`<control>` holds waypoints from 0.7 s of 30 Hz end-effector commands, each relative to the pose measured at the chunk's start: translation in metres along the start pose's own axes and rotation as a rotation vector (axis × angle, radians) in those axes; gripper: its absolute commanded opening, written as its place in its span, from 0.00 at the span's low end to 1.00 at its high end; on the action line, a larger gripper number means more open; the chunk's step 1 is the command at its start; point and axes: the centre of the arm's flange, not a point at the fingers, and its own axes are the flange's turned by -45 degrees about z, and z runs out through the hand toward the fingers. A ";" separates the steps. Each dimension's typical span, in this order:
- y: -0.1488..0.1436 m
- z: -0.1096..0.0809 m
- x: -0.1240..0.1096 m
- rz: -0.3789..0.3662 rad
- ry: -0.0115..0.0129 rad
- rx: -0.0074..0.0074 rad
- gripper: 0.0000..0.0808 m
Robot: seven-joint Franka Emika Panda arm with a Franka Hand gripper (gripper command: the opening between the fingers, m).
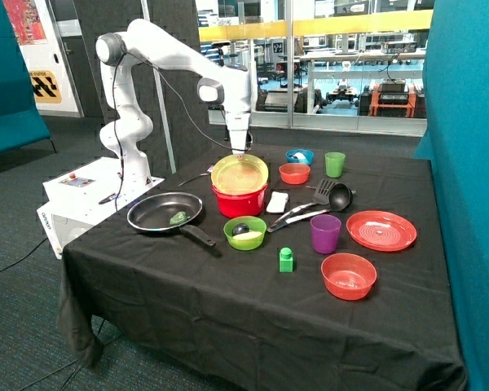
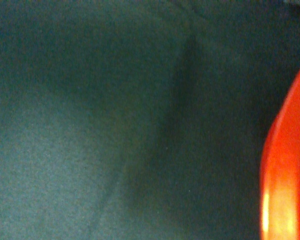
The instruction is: Hide the teddy bear in the red bowl
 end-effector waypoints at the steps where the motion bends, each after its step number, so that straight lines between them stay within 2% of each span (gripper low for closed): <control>1: -0.005 0.000 0.000 -0.017 0.0033 -0.0020 0.76; 21: 0.002 -0.003 -0.002 -0.013 0.0033 -0.0020 0.72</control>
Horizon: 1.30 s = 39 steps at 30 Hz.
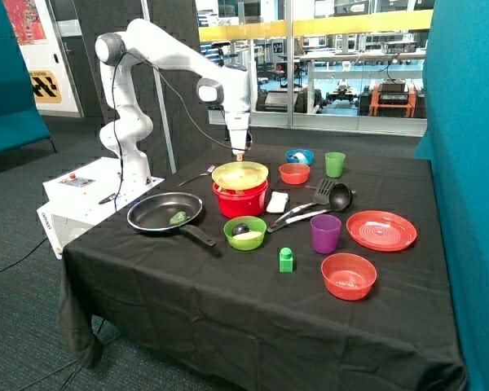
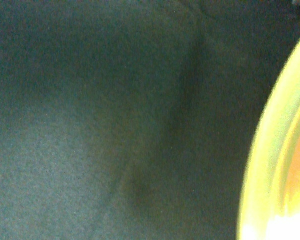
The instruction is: Hide the teddy bear in the red bowl
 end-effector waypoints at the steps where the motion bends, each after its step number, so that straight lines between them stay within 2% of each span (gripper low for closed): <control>1: 0.004 -0.003 0.000 0.003 -0.0017 -0.0003 0.72; 24: 0.014 -0.018 0.002 -0.012 -0.0017 -0.0003 0.68; 25: 0.014 -0.019 0.002 0.004 -0.0017 -0.0003 0.68; 27: 0.015 -0.020 0.002 -0.015 -0.0017 -0.0003 0.68; 31: 0.016 -0.024 0.002 0.000 -0.0017 -0.0003 0.68; 37: 0.016 -0.028 -0.001 -0.005 -0.0017 -0.0003 0.64; 39: 0.014 -0.030 -0.003 -0.013 -0.0017 -0.0003 0.60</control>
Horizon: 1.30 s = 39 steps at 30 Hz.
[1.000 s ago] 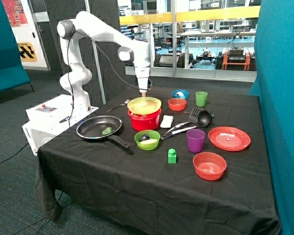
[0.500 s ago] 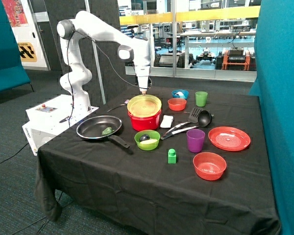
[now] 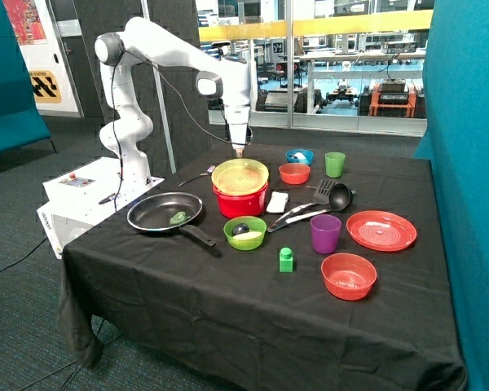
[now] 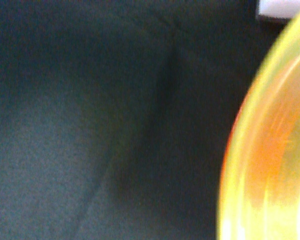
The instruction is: Hide the teddy bear in the red bowl
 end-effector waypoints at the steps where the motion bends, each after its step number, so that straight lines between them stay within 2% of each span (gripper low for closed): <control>1: -0.001 -0.008 -0.005 -0.011 -0.0005 0.0003 0.59; 4: -0.002 -0.009 -0.007 -0.012 -0.0005 0.0003 0.56; 5: -0.002 -0.011 -0.008 -0.018 -0.0005 0.0003 0.69; 9: -0.003 -0.015 -0.012 -0.029 -0.0005 0.0003 0.74; 13: -0.003 -0.021 -0.016 -0.022 -0.0005 0.0003 0.74; 15: -0.003 -0.025 -0.019 -0.028 -0.0005 0.0003 0.68; 17: -0.003 -0.029 -0.022 -0.028 -0.0005 0.0003 0.72; 22: -0.007 -0.037 -0.032 -0.040 -0.0005 0.0003 0.67; 26: -0.009 -0.043 -0.039 -0.048 -0.0005 0.0003 0.65; 31: -0.006 -0.048 -0.046 -0.007 -0.0005 0.0003 0.65; 33: -0.004 -0.050 -0.050 -0.032 -0.0005 0.0003 0.64; 35: -0.002 -0.052 -0.054 -0.005 -0.0005 0.0003 0.64; 36: -0.001 -0.053 -0.057 -0.024 -0.0005 0.0003 0.64; 38: 0.001 -0.054 -0.060 -0.002 -0.0005 0.0003 0.63; 39: 0.002 -0.055 -0.063 -0.020 -0.0005 0.0003 0.63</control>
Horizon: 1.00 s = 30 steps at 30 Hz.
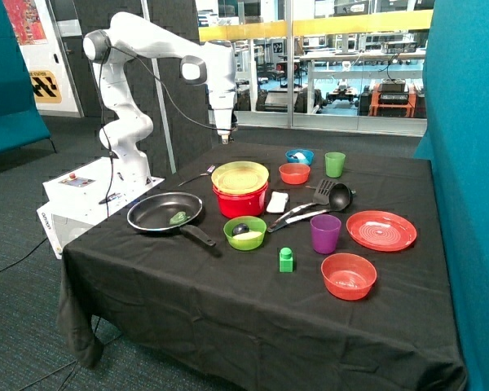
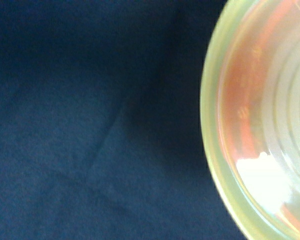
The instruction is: Hide the teddy bear in the red bowl
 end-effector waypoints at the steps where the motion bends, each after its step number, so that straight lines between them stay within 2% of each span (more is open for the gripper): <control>1: 0.006 -0.010 -0.019 0.008 0.0002 0.0002 0.63; 6: 0.011 -0.014 -0.028 0.034 0.0002 0.0002 0.67; 9: 0.014 -0.017 -0.033 0.049 0.0002 0.0002 0.64; 12: 0.018 -0.019 -0.038 0.072 0.0002 0.0002 0.68; 22: 0.019 -0.018 -0.045 0.125 0.0002 0.0002 0.63; 26: 0.011 -0.014 -0.042 0.165 0.0002 0.0002 0.58; 30: 0.005 -0.009 -0.041 0.172 0.0002 0.0002 0.53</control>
